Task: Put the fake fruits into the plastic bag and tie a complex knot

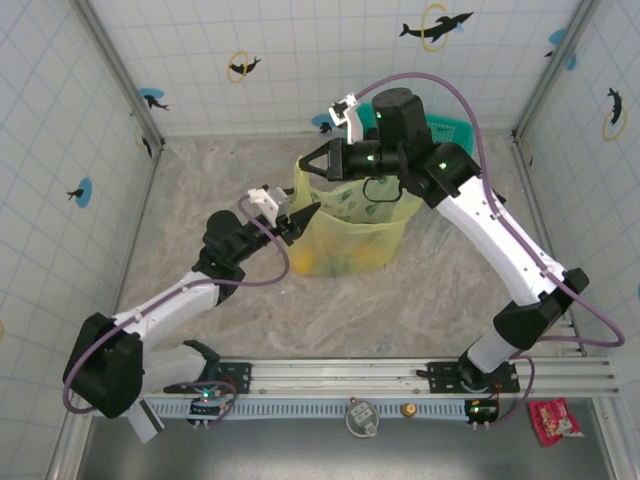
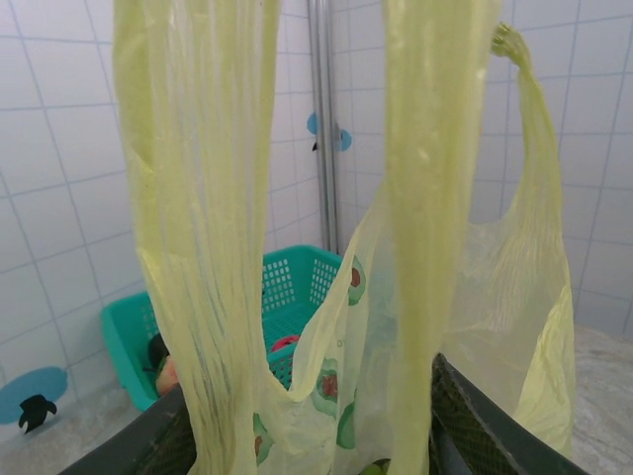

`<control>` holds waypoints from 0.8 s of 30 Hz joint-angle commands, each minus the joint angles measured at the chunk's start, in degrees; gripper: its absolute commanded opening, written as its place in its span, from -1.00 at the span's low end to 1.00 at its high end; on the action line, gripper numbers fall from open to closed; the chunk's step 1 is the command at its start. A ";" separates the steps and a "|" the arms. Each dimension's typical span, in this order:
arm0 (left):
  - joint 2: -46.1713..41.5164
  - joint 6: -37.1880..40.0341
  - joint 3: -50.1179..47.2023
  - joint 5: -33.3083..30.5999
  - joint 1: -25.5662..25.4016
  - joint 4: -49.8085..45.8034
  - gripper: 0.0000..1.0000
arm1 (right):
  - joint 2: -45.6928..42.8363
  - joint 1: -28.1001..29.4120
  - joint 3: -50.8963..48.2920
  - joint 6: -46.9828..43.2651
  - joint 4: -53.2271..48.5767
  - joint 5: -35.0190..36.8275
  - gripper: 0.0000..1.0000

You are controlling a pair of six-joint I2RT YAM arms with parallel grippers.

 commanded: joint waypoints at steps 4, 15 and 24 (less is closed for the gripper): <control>2.57 -0.26 1.61 1.87 -0.18 5.13 0.01 | 0.24 0.46 2.61 -0.14 0.72 -4.01 -1.00; 7.76 -6.20 2.66 4.65 -0.18 15.94 -0.12 | -4.10 0.65 -7.36 3.29 9.72 -5.93 -1.00; 11.18 -10.40 2.51 7.30 -0.24 20.77 -0.52 | -8.03 -1.48 -14.74 7.07 17.95 -7.15 -1.00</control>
